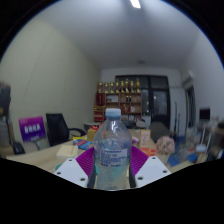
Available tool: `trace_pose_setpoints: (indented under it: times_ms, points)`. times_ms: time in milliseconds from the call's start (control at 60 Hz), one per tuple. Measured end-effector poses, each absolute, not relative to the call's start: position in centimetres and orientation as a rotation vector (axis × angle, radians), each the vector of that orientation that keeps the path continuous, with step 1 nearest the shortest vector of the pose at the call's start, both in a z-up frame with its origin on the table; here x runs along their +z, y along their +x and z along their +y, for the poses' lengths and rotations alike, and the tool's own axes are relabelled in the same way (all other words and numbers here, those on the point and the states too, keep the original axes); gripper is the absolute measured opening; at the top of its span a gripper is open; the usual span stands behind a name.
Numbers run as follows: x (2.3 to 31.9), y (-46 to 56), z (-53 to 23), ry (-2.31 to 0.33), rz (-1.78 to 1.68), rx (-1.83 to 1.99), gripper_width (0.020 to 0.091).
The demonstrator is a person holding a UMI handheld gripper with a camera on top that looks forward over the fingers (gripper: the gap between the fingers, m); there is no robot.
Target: Pour water
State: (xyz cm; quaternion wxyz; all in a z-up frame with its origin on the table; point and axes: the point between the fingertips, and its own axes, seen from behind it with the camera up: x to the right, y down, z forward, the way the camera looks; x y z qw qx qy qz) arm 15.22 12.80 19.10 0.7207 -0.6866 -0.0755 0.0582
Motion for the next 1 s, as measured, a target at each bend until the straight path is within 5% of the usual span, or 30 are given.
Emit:
trace_pose_setpoints:
  times_ms: [83,167,183,300,550,767,867,1000]
  points:
    - [14.6,14.6,12.2,-1.534,-0.095,0.181,0.0470]
    - [14.9,16.5,14.0,-1.562,-0.112,0.181,0.0471]
    - [12.9,14.6,13.3,-1.563,-0.112,0.173,0.0470]
    - [10.7,14.9,13.6,-1.586,-0.156,0.153,0.0471]
    - [11.0,15.8,13.8,-1.529,-0.163,0.144,0.0487]
    - [10.7,16.3,13.3,-1.562,-0.156,0.153,0.0659]
    - [10.5,16.8,12.7,-1.606,-0.164,0.134,0.0803]
    - [11.6,17.3,10.3,-1.601,-0.204,0.089,0.0816]
